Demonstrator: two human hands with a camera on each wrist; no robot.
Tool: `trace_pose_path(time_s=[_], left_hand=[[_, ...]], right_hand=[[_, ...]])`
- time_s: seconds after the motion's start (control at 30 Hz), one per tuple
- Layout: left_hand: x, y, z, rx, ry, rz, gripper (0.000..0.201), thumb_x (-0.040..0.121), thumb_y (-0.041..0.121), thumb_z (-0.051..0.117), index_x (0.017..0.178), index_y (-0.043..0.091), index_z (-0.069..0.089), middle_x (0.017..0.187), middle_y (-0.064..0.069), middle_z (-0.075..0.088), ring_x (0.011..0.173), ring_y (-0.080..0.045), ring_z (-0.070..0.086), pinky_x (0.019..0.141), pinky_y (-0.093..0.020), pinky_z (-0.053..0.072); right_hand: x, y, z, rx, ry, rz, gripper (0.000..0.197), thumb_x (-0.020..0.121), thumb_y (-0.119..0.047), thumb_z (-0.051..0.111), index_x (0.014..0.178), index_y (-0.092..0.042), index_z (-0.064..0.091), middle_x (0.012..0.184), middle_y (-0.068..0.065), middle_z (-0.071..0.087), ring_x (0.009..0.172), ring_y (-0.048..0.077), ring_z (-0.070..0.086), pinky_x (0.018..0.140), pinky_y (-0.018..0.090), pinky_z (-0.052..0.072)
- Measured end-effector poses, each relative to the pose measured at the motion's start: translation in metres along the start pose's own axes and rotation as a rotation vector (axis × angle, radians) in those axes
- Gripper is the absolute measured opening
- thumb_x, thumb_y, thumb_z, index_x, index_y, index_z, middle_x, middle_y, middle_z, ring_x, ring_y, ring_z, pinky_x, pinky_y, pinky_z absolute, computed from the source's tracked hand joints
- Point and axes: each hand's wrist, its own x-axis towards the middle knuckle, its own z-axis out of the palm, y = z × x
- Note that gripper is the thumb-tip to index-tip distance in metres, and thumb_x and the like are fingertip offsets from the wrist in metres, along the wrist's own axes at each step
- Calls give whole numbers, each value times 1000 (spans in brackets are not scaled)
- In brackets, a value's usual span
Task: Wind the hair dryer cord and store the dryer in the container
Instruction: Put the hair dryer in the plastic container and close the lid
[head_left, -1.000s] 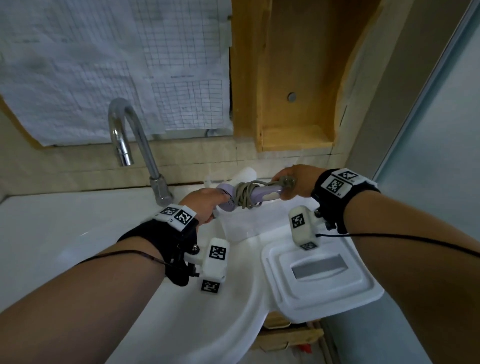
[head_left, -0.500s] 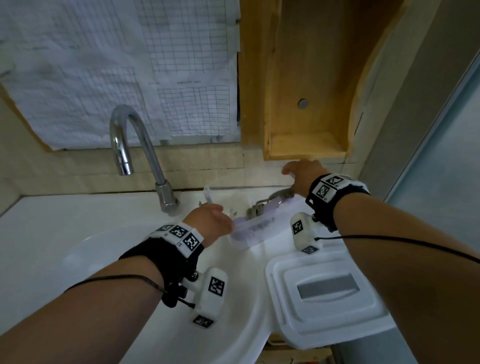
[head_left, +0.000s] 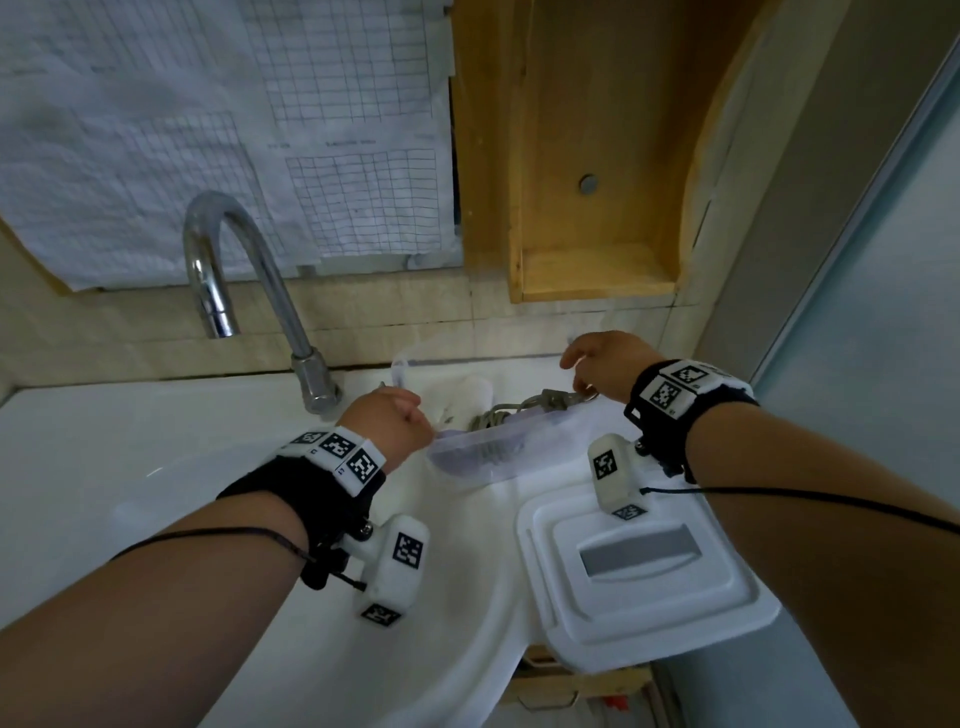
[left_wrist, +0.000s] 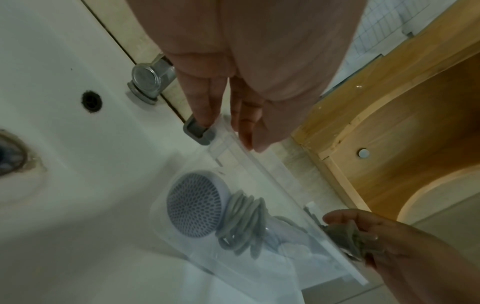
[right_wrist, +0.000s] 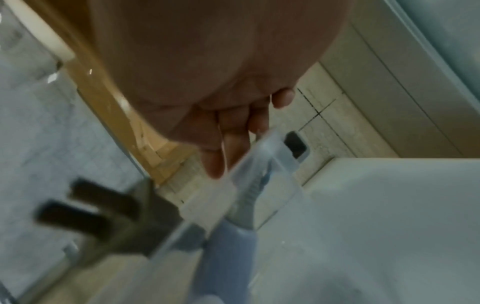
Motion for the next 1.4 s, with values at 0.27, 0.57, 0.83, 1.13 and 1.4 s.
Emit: trace_pose_path(time_s=[0.27, 0.57, 0.83, 1.13, 1.4], left_hand=[[-1, -3, 4, 69, -110, 112, 27, 87, 26, 57, 112, 22, 68, 147, 1, 40, 135, -10, 35, 92, -12, 27], [-7, -10, 4, 70, -107, 116, 24, 82, 30, 64, 104, 27, 70, 148, 2, 39, 134, -10, 38, 99, -14, 23], [-10, -5, 5, -97, -3, 100, 34, 79, 24, 68, 112, 16, 65, 124, -1, 55, 97, -11, 49, 74, -13, 29], [6, 11, 9, -127, 156, -66, 34, 81, 28, 61, 114, 16, 62, 136, -13, 48, 105, -26, 57, 84, -23, 37], [0, 32, 12, -75, 188, -90, 36, 81, 34, 58, 116, 24, 60, 137, -12, 43, 122, -34, 47, 102, -37, 40]], right_hand=[[-22, -10, -3, -230, -196, -124, 29, 85, -47, 56, 101, -26, 69, 98, -2, 61, 112, 19, 56, 101, 35, 41], [8, -47, 59, -542, -186, 29, 44, 73, -58, 55, 70, -15, 62, 69, 2, 55, 78, 27, 61, 89, 46, 44], [-1, -54, 48, -330, -224, -5, 26, 85, -37, 54, 70, -16, 58, 63, -6, 50, 72, 16, 54, 70, 27, 46], [-25, -22, 23, -57, 12, -6, 34, 89, -12, 43, 77, -33, 67, 117, -7, 68, 110, 13, 60, 113, 34, 33], [-59, 17, 18, 184, 323, 75, 20, 83, -11, 48, 90, -18, 65, 106, 5, 68, 83, 22, 60, 74, 30, 52]])
